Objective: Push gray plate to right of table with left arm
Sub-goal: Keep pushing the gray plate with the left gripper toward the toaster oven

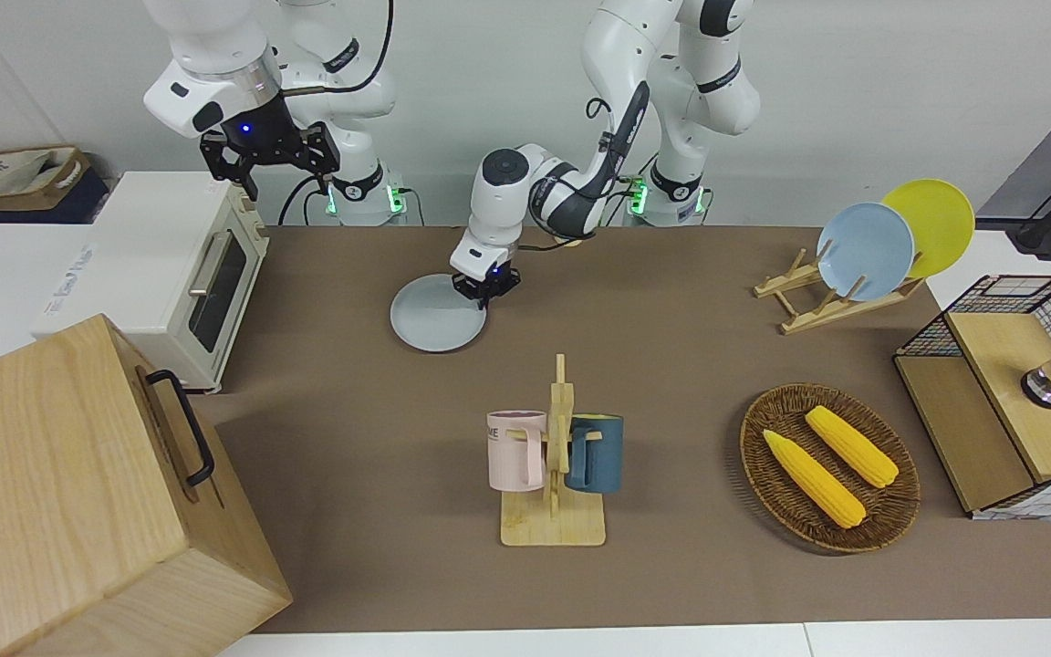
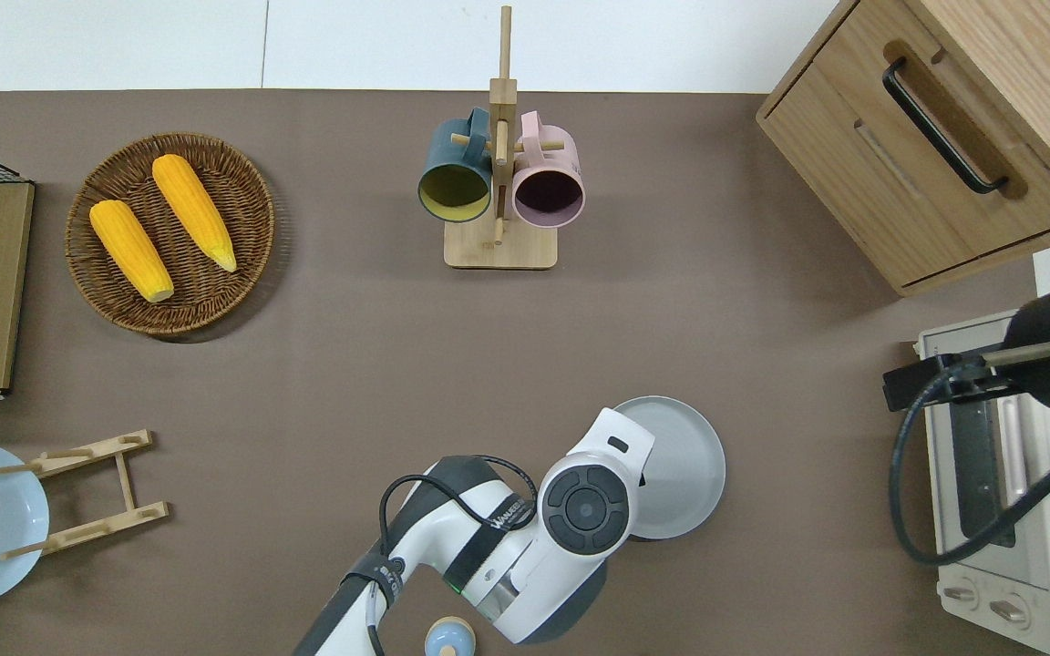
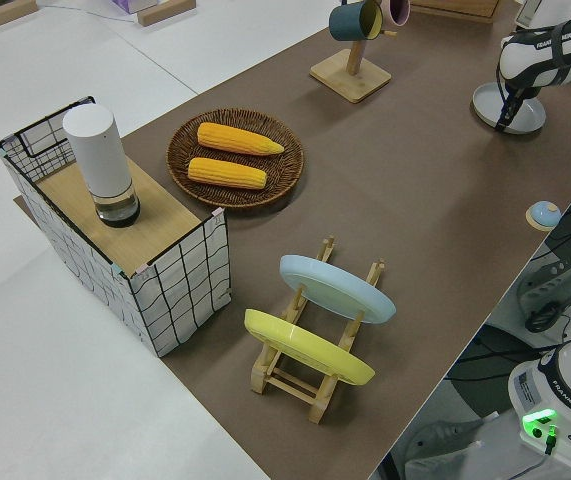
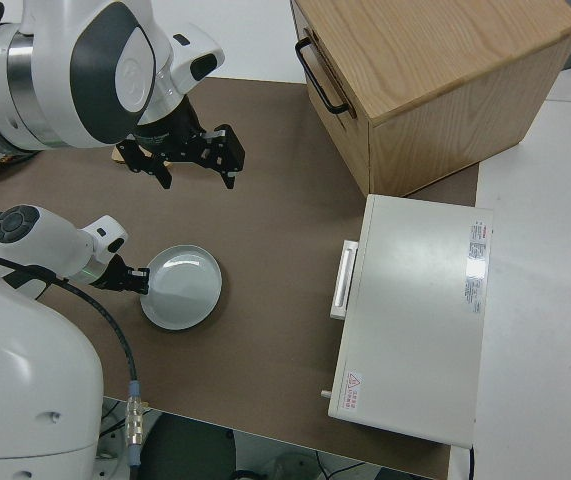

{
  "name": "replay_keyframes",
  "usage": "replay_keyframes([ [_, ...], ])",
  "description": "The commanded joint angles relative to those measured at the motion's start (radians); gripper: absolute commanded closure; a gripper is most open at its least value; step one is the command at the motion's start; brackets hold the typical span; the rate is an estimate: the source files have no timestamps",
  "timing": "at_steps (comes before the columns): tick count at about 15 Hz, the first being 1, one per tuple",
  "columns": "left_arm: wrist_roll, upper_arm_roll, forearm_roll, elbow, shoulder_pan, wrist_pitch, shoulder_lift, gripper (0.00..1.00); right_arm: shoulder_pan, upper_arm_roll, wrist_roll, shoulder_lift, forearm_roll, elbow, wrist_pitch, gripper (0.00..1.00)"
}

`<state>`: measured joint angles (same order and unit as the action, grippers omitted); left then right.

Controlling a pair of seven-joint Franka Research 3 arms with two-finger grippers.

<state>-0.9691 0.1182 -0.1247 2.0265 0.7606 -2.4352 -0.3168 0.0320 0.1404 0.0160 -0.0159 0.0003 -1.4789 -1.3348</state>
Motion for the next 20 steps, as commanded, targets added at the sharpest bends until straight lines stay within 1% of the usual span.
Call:
replay_keyframes([
  [1, -0.039, -0.011, 0.025, -0.054, 0.023, -0.001, -0.064, 1.0, 0.019, 0.016, 0.013, -0.002, 0.004, 0.009, 0.016, 0.017],
  [4, -0.031, -0.014, 0.027, -0.054, 0.019, 0.004, -0.061, 0.99, 0.02, 0.016, 0.012, -0.002, 0.004, 0.009, 0.016, 0.017],
  [5, -0.026, -0.014, 0.027, -0.054, 0.014, 0.008, -0.059, 0.87, 0.019, 0.016, 0.013, -0.002, 0.004, 0.009, 0.016, 0.017],
  [6, -0.025, -0.015, 0.027, -0.054, 0.009, 0.013, -0.056, 0.73, 0.02, 0.016, 0.013, -0.002, 0.004, 0.009, 0.016, 0.017],
  [7, -0.022, -0.02, 0.027, -0.054, 0.009, 0.016, -0.05, 0.52, 0.019, 0.016, 0.012, -0.002, 0.004, 0.009, 0.016, 0.017],
  [8, -0.014, -0.023, 0.027, -0.054, 0.008, 0.019, -0.044, 0.38, 0.02, 0.016, 0.012, -0.002, 0.004, 0.009, 0.016, 0.017],
  [9, -0.005, -0.025, 0.027, -0.054, 0.008, 0.03, -0.038, 0.34, 0.019, 0.016, 0.013, -0.002, 0.004, 0.009, 0.016, 0.017],
  [10, 0.01, -0.026, 0.025, -0.054, 0.006, 0.044, -0.031, 0.26, 0.02, 0.016, 0.013, -0.002, 0.004, 0.009, 0.016, 0.017],
  [11, 0.021, -0.028, 0.025, -0.054, 0.006, 0.053, -0.027, 0.07, 0.019, 0.016, 0.012, -0.002, 0.004, 0.009, 0.016, 0.017],
  [12, 0.021, -0.028, 0.025, -0.054, 0.006, 0.056, -0.021, 0.01, 0.019, 0.016, 0.013, -0.002, 0.004, 0.009, 0.016, 0.017],
  [15, 0.027, -0.028, 0.025, -0.054, -0.004, 0.073, -0.013, 0.01, 0.019, 0.016, 0.012, -0.002, 0.004, 0.009, 0.016, 0.017],
  [17, 0.064, -0.028, 0.025, -0.052, -0.009, 0.1, -0.004, 0.01, 0.019, 0.016, 0.012, -0.002, 0.004, 0.009, 0.016, 0.017],
  [20, 0.109, -0.026, 0.025, -0.048, -0.047, 0.137, 0.016, 0.01, 0.02, 0.016, 0.013, -0.002, 0.004, 0.009, 0.016, 0.017],
])
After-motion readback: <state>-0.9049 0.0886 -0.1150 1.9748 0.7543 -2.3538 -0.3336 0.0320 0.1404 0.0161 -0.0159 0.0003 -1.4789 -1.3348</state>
